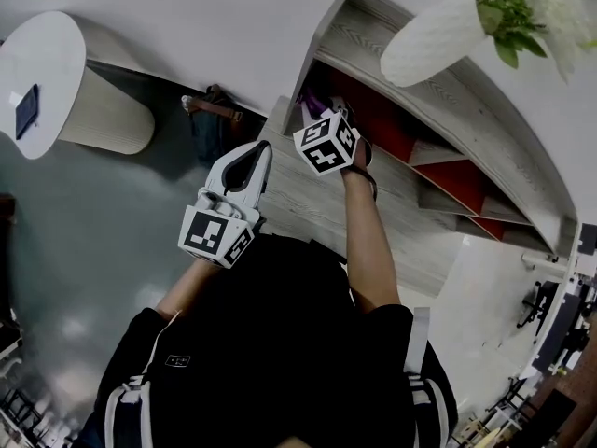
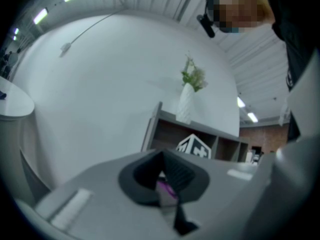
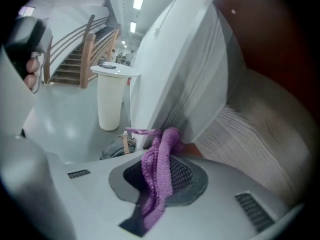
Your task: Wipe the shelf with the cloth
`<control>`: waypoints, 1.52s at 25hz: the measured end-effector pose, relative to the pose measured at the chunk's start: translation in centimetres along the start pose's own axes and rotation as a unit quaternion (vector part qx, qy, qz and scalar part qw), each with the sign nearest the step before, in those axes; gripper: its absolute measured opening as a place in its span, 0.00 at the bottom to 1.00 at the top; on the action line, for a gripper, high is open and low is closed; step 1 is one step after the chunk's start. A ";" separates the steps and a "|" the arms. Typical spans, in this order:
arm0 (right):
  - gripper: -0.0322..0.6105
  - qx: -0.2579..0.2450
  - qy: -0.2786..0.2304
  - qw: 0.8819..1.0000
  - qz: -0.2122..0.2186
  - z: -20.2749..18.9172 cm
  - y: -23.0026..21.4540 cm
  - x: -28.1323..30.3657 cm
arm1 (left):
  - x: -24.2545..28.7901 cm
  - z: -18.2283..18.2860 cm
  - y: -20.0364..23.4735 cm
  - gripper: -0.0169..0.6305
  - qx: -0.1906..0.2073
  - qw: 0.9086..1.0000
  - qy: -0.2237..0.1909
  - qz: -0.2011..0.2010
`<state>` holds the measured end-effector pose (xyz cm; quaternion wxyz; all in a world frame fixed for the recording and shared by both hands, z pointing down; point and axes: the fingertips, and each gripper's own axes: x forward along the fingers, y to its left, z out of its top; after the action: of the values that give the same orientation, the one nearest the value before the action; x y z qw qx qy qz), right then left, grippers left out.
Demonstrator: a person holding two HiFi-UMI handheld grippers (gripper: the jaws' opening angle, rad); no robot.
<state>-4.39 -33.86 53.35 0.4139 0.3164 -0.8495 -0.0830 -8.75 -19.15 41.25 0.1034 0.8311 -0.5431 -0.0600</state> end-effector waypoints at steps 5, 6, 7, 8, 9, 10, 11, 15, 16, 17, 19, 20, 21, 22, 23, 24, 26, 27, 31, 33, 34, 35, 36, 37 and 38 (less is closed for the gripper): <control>0.13 -0.021 -0.015 0.999 0.032 -0.4 2.9 -1.7 | 0.0 0.0 0.0 0.03 -0.001 1.000 0.001 -0.006; 0.13 -0.016 -0.013 0.999 0.045 -0.9 4.0 -2.1 | 0.0 0.0 0.1 0.03 -0.001 1.000 0.002 -0.005; 0.13 -0.007 -0.011 0.999 0.051 -1.5 5.1 -2.5 | 0.0 -0.1 0.2 0.03 -0.002 1.000 0.003 -0.005; 0.13 0.006 -0.011 0.999 0.046 -2.2 6.2 -2.8 | -0.1 -0.2 0.3 0.03 -0.003 1.000 0.003 -0.004; 0.13 0.022 -0.012 0.999 0.037 -3.0 7.0 -3.1 | -0.1 -0.3 0.5 0.03 -0.004 1.000 0.004 -0.005; 0.13 0.046 -0.016 0.998 0.030 -3.5 7.8 -3.5 | 0.0 -0.3 0.6 0.03 -0.004 1.000 0.004 -0.006; 0.13 0.075 -0.025 0.996 0.028 -3.7 8.5 -3.9 | 0.0 -0.4 0.8 0.03 -0.005 1.000 0.005 -0.007; 0.13 0.175 -0.067 0.982 0.031 -3.0 9.6 -6.0 | 0.2 -0.5 0.9 0.03 -0.008 1.000 0.007 -0.014; 0.13 0.195 -0.078 0.977 0.026 -2.9 9.3 -6.5 | 0.3 -0.5 0.8 0.03 -0.009 1.000 0.006 -0.016; 0.13 0.217 -0.089 0.972 0.019 -2.7 8.8 -7.0 | 0.3 -0.6 0.8 0.03 -0.009 1.000 0.006 -0.018; 0.13 0.263 -0.111 0.958 0.002 -2.4 7.4 -8.2 | 0.5 -0.6 0.7 0.03 -0.010 1.000 0.007 -0.024; 0.13 0.281 -0.121 0.952 -0.006 -2.2 6.7 -8.9 | 0.6 -0.7 0.7 0.03 -0.010 1.000 0.008 -0.026; 0.13 0.293 -0.129 0.947 -0.015 -2.1 6.1 -9.4 | 0.7 -0.8 0.7 0.03 -0.009 0.999 0.009 -0.029; 0.13 0.300 -0.137 0.944 -0.023 -1.9 5.6 -10.0 | 0.7 -0.9 0.7 0.03 -0.009 0.999 0.010 -0.031; 0.13 0.304 -0.143 0.941 -0.030 -1.7 5.2 -10.5 | 0.8 -1.0 0.7 0.03 -0.010 0.999 0.011 -0.034; 0.13 0.306 -0.149 0.940 -0.037 -1.5 5.0 -10.9 | 0.9 -1.0 0.7 0.03 -0.010 0.999 0.012 -0.037; 0.13 0.310 -0.159 0.936 -0.049 -1.2 4.6 -11.7 | 1.1 -1.0 0.8 0.03 -0.007 0.999 0.014 -0.040; 0.13 0.313 -0.163 0.934 -0.054 -1.2 4.5 -12.0 | 1.2 -1.0 0.9 0.03 -0.005 0.999 0.015 -0.040; 0.13 0.316 -0.172 0.930 -0.075 -1.2 3.9 -12.7 | 1.7 -0.8 1.3 0.03 -0.004 0.999 0.014 -0.041; 0.13 0.315 -0.172 0.930 -0.082 -1.2 3.6 -12.8 | 2.0 -0.8 1.4 0.03 -0.003 0.999 0.015 -0.044; 0.13 0.316 -0.173 0.929 -0.085 -1.3 3.4 -12.8 | 2.1 -0.9 1.4 0.03 -0.003 0.999 0.015 -0.046; 0.13 0.318 -0.174 0.928 -0.087 -1.3 3.2 -12.9 | 2.2 -0.9 1.4 0.03 -0.004 0.999 0.016 -0.047; 0.13 0.320 -0.174 0.927 -0.089 -1.3 3.1 -12.9 | 2.3 -0.9 1.4 0.03 -0.004 0.999 0.016 -0.048; 0.13 0.322 -0.176 0.926 -0.091 -1.3 2.9 -12.9 | 2.4 -0.9 1.5 0.03 -0.004 0.999 0.016 -0.049; 0.13 0.323 -0.177 0.925 -0.093 -1.2 2.8 -13.0 | 2.6 -0.9 1.5 0.03 -0.004 0.999 0.016 -0.049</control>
<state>1.17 -23.68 46.81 0.1226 0.4902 -0.8568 0.1031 -8.88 -22.00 42.48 0.1126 0.8573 -0.4995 -0.0542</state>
